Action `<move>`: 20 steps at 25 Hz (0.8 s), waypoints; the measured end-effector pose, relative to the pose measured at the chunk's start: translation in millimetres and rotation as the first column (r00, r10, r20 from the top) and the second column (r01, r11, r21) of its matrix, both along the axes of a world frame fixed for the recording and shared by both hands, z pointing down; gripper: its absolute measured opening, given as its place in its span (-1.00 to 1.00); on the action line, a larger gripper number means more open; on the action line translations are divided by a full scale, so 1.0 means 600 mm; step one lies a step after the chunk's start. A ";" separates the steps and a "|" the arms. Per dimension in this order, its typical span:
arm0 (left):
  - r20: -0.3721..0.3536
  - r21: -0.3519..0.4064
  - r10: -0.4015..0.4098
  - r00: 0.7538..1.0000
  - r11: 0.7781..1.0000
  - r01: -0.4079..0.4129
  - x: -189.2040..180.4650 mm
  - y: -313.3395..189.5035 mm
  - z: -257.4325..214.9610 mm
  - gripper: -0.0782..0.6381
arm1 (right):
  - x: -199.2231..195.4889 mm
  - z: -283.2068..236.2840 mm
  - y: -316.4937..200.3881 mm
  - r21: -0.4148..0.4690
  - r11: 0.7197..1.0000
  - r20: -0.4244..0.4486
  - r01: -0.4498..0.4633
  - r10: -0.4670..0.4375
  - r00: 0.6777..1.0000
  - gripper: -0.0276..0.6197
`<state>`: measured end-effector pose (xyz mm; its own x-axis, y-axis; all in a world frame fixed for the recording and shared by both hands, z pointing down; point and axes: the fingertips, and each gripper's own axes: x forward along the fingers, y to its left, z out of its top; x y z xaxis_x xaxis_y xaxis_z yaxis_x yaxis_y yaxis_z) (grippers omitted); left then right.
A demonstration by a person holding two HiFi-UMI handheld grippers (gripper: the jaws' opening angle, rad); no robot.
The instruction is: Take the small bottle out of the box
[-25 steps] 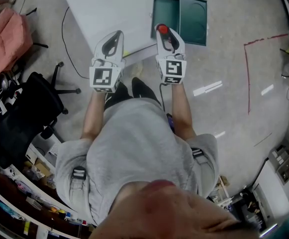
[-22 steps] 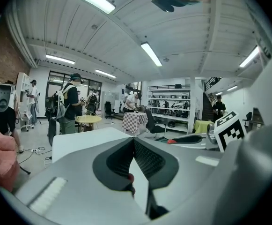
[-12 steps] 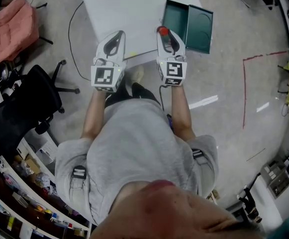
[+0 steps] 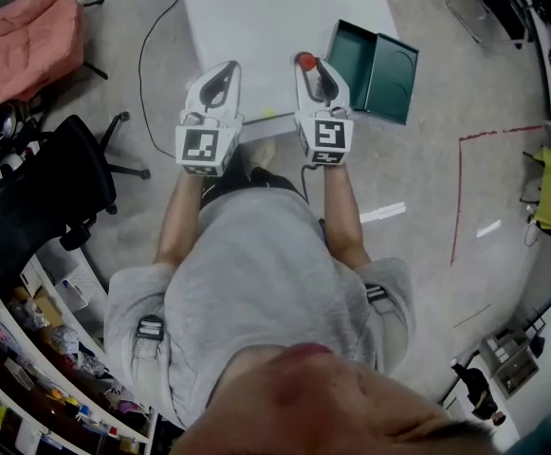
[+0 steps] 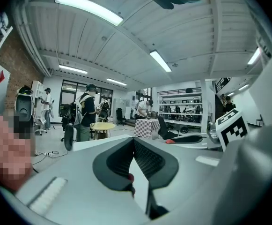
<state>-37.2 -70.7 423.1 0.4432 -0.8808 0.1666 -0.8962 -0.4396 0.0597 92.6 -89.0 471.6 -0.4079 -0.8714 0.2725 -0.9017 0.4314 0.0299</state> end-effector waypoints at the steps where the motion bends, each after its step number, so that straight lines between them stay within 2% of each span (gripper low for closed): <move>1: 0.001 0.002 -0.007 1.000 1.000 0.007 -0.007 -0.004 -0.002 -0.75 | -0.008 -0.001 -0.006 0.000 1.000 -0.002 0.010 -0.010 1.000 -0.51; 11: 0.001 -0.021 -0.060 0.998 0.998 0.060 -0.086 -0.060 0.008 -0.75 | -0.091 0.009 -0.072 -0.021 0.998 -0.003 0.065 -0.065 0.998 -0.51; 20: 0.008 -0.066 -0.064 0.998 0.996 0.065 -0.143 -0.127 0.039 -0.75 | -0.151 0.038 -0.141 -0.054 0.996 0.001 0.074 -0.074 0.997 -0.51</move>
